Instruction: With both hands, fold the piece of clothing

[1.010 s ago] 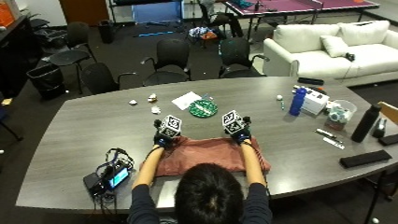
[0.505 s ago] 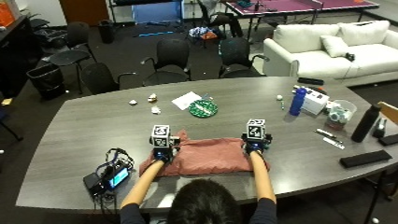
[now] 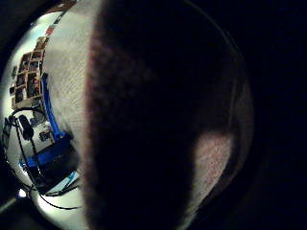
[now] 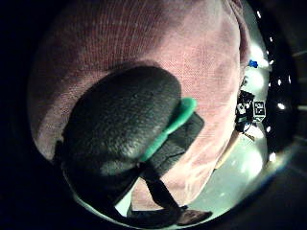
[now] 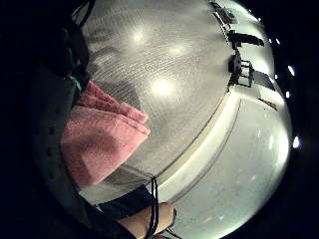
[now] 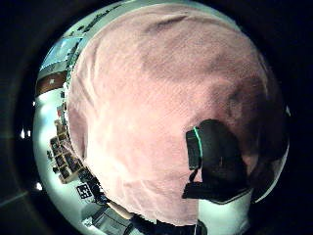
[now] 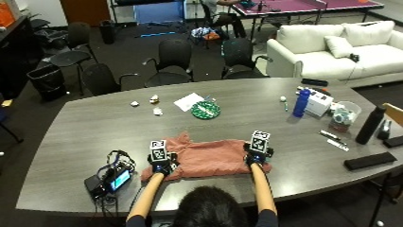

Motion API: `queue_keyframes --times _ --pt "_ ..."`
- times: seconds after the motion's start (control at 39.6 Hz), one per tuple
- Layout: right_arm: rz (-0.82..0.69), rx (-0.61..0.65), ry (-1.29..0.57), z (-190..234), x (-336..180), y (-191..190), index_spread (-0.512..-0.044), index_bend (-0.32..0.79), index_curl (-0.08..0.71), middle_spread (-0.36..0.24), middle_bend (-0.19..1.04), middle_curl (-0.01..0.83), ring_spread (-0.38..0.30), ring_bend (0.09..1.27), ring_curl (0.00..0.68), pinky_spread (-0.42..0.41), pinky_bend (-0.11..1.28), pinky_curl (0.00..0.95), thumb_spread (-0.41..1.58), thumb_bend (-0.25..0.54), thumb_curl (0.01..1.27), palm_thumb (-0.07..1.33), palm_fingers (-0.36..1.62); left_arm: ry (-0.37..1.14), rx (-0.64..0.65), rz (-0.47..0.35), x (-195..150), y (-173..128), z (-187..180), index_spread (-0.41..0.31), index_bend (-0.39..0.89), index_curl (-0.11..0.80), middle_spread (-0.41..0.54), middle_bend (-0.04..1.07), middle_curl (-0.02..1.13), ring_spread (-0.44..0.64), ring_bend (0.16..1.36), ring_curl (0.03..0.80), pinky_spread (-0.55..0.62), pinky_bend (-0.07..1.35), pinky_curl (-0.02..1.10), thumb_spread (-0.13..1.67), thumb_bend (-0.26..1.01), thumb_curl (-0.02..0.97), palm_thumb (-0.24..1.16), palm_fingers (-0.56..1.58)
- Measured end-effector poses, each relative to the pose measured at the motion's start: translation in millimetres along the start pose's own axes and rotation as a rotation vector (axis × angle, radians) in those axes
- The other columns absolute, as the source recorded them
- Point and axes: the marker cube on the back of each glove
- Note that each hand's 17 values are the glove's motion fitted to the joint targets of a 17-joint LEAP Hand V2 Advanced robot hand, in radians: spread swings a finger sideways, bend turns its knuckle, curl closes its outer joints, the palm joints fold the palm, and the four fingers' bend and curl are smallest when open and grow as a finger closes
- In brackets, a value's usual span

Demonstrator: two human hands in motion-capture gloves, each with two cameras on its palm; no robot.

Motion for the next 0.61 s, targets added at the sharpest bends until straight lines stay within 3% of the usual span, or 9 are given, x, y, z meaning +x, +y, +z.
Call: queue_keyframes --times 0.13,0.2,0.3,0.45,0.61 --pt "-0.055 -0.029 -0.038 4 -7 10 -0.131 -0.02 0.016 -0.042 0.31 0.440 -0.152 0.81 0.446 -0.210 0.94 0.405 1.22 0.094 0.36 0.67 0.86 0.006 -0.010 0.011 1 1 0 0.034 0.09 0.310 0.276 0.16 0.27 0.45 0.39 0.330 0.44 0.33 0.39 1.11 -0.04 0.235 -0.03 -0.12" --pt "-0.105 -0.006 -0.058 4 -10 14 -0.151 0.09 0.048 -0.096 0.32 0.445 -0.194 0.80 0.436 -0.264 0.90 0.387 1.19 0.126 0.38 0.77 1.03 0.024 -0.010 0.036 3 2 -2 0.041 0.10 0.294 0.296 0.16 0.26 0.47 0.40 0.323 0.45 0.34 0.39 1.11 -0.04 0.233 -0.04 -0.12" --pt "-0.054 0.024 -0.046 2 2 12 -0.193 0.21 0.130 -0.150 0.32 0.460 -0.214 0.77 0.452 -0.301 0.80 0.382 1.13 0.137 0.40 0.86 1.20 0.091 -0.007 0.051 5 7 -12 0.041 0.11 0.279 0.312 0.16 0.26 0.50 0.40 0.316 0.47 0.34 0.38 1.10 -0.04 0.231 -0.03 -0.13" --pt "-0.007 0.043 -0.011 -4 32 0 -0.231 0.21 0.209 -0.194 0.34 0.473 -0.233 0.74 0.454 -0.343 0.71 0.370 1.05 0.122 0.43 0.94 1.28 0.172 -0.033 0.058 7 17 -31 0.029 0.10 0.255 0.318 0.16 0.25 0.51 0.44 0.322 0.46 0.37 0.38 1.12 -0.01 0.237 0.01 -0.07" --pt "0.117 0.065 -0.017 -21 78 -7 -0.247 0.19 0.261 -0.205 0.33 0.478 -0.242 0.72 0.451 -0.366 0.67 0.365 1.00 0.096 0.44 0.98 1.30 0.143 -0.074 0.095 4 32 -46 0.022 0.11 0.241 0.318 0.16 0.24 0.50 0.49 0.330 0.45 0.39 0.38 1.13 -0.01 0.242 0.01 -0.06"
